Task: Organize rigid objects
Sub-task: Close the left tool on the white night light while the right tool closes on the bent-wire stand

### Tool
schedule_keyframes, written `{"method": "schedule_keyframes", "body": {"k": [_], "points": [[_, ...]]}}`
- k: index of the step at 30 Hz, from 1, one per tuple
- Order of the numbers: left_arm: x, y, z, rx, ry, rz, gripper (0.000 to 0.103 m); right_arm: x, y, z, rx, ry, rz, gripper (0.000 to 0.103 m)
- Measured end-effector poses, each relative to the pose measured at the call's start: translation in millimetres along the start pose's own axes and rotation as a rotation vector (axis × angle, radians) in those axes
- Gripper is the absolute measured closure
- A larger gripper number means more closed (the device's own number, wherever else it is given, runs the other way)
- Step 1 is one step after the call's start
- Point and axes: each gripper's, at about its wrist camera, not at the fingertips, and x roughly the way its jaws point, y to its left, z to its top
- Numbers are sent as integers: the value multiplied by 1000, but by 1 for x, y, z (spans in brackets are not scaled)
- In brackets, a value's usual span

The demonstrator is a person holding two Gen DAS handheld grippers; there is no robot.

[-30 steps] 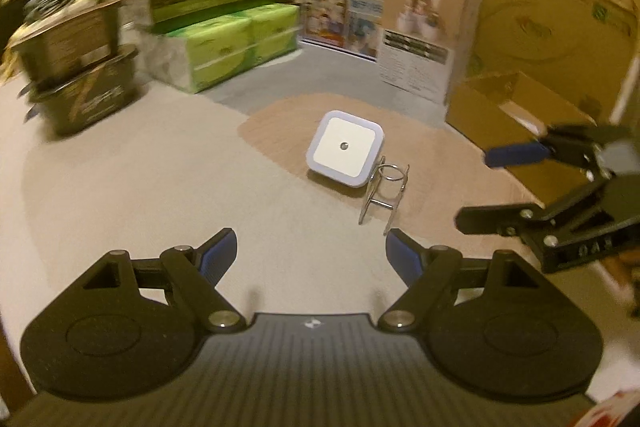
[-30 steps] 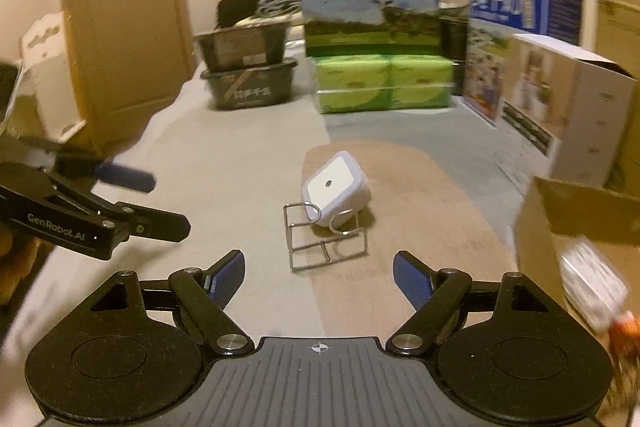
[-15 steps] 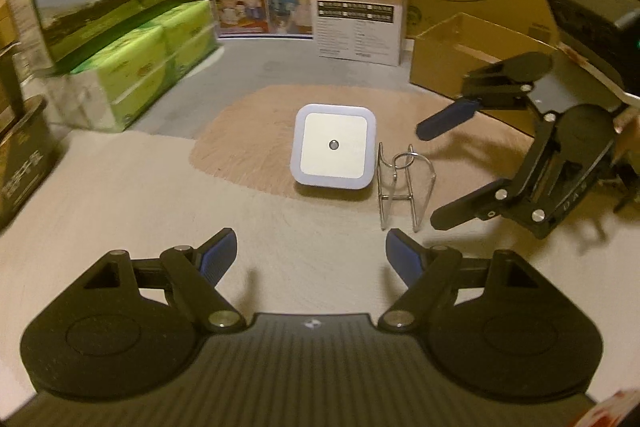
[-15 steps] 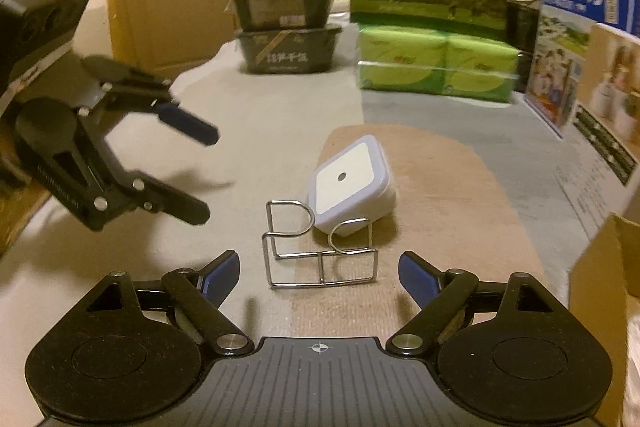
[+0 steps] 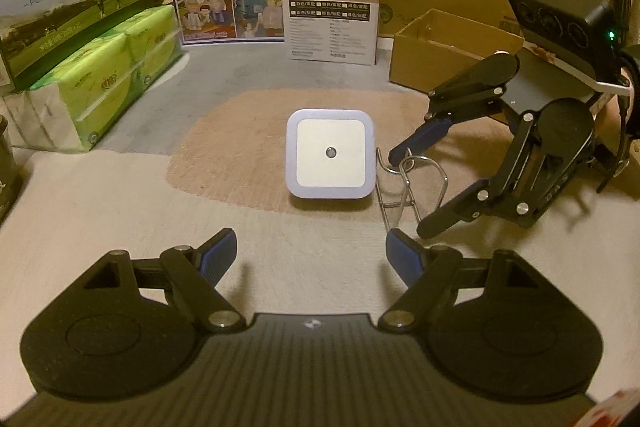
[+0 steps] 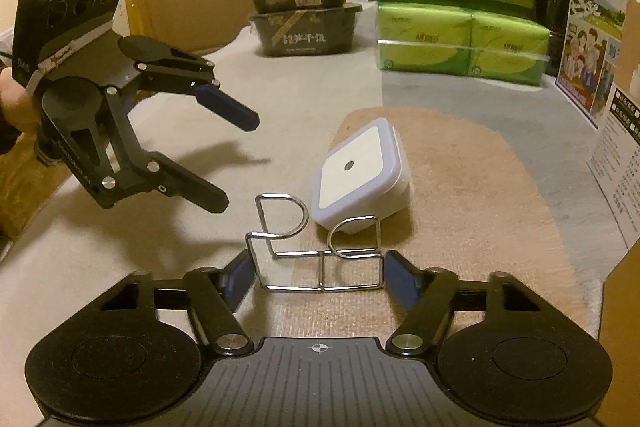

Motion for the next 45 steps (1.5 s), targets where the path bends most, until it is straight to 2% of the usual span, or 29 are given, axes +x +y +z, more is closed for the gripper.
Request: {"method": "schedule_keyframes", "body": {"k": [6,11,17,23,33,37,45], "points": [[3,0,3,26,-5,-45,23,-4,6,2,-24,7,-22,35],[13,-4,12,59,-6,-79,23,-14,9,0,-41,20,-90,35],[27,-8,24,81,-13,-110,23,-27,0,-3,-2,29,-190,35],[40,-10,33,110,-23,-149,23,-40,-10,-6,58,24,-240,35],[54,0,38,80,-64,-147,25,-57,-12,-10,142,12,-323,35],[57,5,39,58,-82,-142,25,-59,-12,-12,161,16,-334,35],[60,11,42,76,-102,-141,26,-62,-11,-17,185,13,-333,35]]}}
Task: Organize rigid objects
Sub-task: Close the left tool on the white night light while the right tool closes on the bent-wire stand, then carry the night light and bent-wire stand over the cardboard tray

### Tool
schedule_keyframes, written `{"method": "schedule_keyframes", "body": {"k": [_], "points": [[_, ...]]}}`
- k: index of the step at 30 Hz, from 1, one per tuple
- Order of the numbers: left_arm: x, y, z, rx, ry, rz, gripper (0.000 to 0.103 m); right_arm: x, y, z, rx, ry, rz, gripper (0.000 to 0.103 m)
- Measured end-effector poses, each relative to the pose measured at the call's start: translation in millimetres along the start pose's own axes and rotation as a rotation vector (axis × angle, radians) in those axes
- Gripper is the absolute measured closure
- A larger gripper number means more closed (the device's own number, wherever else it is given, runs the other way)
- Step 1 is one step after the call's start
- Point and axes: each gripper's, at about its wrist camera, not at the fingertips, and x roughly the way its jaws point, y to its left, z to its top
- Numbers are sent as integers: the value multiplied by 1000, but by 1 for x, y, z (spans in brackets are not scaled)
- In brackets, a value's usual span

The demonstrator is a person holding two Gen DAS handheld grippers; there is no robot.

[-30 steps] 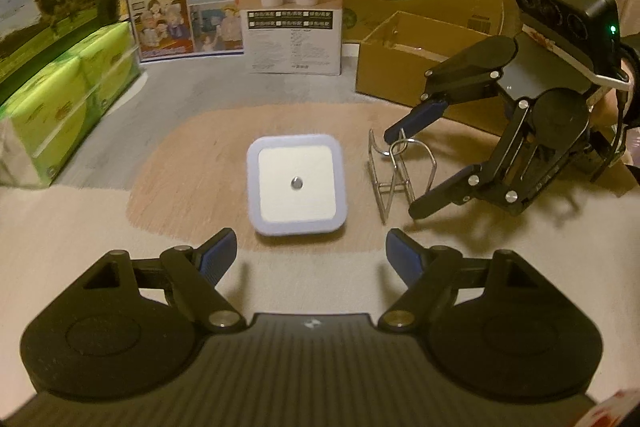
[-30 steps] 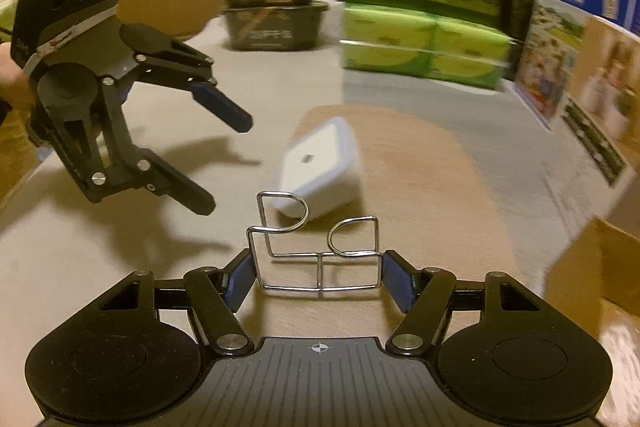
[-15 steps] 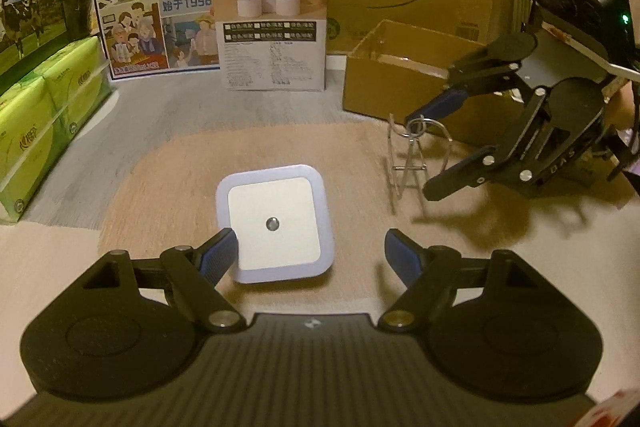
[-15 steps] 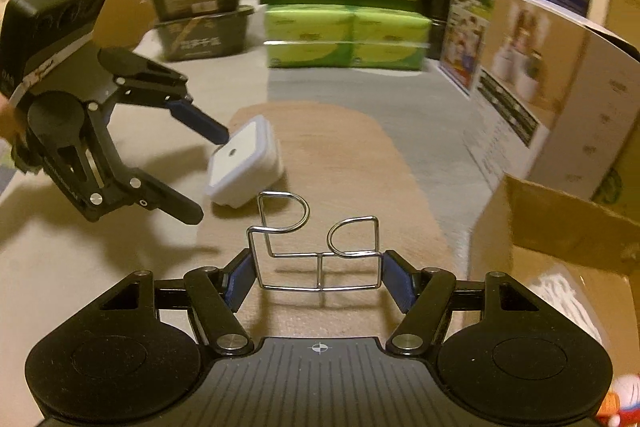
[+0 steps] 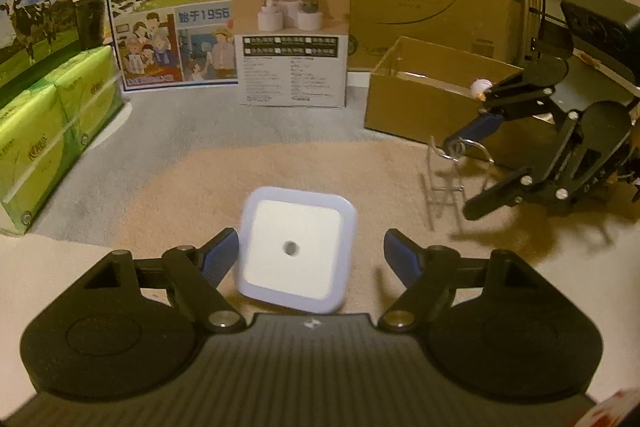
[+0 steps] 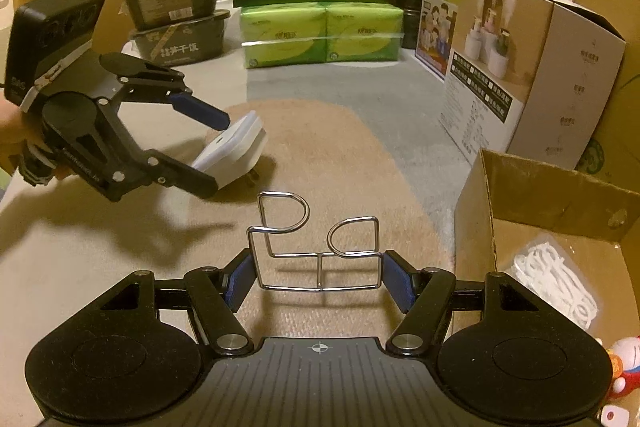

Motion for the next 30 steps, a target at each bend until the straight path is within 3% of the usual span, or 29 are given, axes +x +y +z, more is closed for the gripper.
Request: {"method": "schedule_keyframes", "body": {"k": [7,9,10,13,18,30], "points": [[8,6,0,20,28,-24,26,-1,1,-2,6,-4,4,35],[11,6,1,33,40,-27,30,0,1,-2,18,-3,6,35],[11,6,1,32,42,-25,38,0,1,-2,21,-5,4,35],[9,2,1,16,55,-6,39,-1,2,-2,29,-14,-19,35],[-2,-20,-3,0,82,64,39,-3,6,-2,85,-32,-72,35],[-49,-77,-12,-206,51,281,40,-23,21,-7,177,-41,-115,35]]}}
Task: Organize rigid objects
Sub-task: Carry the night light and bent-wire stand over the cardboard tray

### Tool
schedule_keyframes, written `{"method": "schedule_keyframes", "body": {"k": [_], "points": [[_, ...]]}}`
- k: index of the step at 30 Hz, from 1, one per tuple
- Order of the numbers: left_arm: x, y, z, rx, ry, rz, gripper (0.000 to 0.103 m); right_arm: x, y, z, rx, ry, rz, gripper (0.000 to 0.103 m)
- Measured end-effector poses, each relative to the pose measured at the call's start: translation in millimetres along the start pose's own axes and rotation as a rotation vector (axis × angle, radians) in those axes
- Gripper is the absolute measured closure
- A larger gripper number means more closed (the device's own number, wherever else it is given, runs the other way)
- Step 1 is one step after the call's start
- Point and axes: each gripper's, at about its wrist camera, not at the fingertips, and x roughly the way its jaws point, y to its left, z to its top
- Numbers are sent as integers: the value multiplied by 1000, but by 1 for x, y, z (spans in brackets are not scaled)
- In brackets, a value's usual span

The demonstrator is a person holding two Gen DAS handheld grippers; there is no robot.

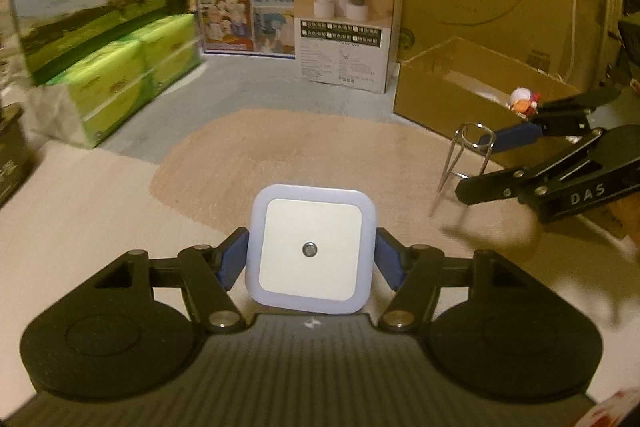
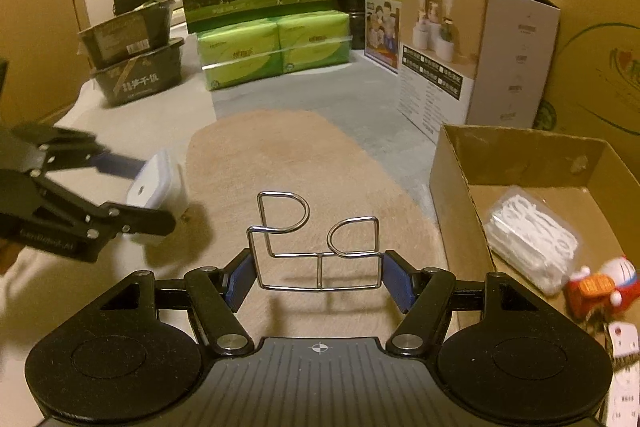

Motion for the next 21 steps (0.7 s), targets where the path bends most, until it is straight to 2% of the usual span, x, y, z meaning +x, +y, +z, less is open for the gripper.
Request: {"method": "schedule_keyframes", "body": {"k": [13,21], "points": [[-82,-61,-13,-205,-2,112,40,-77,16,-24,43,-31,5,35],[-117,-109,-25,-271,8,141,40,-134,17,-46,64,-66,8,35]]}}
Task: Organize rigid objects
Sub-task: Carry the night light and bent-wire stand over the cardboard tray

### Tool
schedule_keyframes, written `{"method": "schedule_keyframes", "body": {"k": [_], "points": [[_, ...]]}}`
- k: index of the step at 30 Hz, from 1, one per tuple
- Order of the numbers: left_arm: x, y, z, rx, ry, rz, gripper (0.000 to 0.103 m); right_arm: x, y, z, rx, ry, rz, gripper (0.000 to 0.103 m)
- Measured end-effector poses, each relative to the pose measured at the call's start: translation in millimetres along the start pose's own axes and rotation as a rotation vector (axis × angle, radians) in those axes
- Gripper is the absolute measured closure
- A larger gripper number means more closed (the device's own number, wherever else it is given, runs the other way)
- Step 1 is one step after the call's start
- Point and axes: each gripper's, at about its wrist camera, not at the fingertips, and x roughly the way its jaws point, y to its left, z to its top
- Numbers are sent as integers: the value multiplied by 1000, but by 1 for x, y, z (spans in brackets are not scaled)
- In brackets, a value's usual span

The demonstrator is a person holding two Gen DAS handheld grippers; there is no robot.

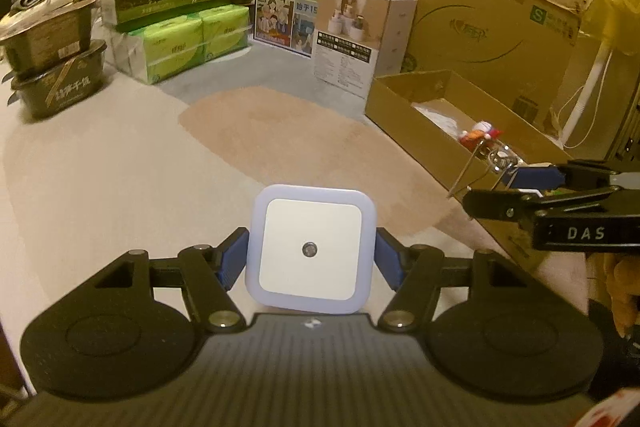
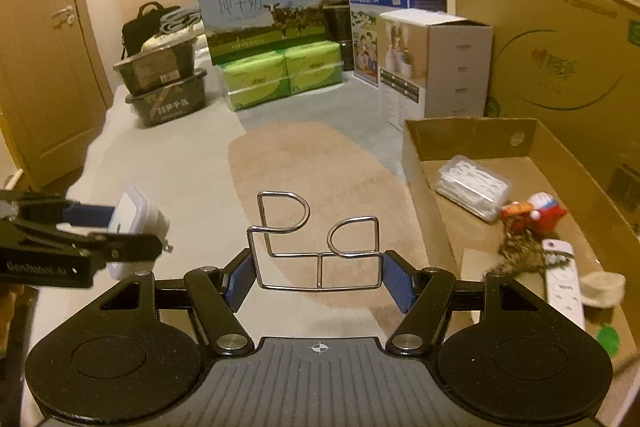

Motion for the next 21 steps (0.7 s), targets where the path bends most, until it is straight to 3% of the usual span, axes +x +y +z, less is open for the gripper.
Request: {"method": "schedule_keyframes", "body": {"k": [12,21], "points": [[-38,-48,-21,-53,-23,32,40,-77,-17,-25,43,-69,-27,35],[-47,-89,-20,-35,-38,-27,40,-118,-45,-43,92,-97,-93,35]]}}
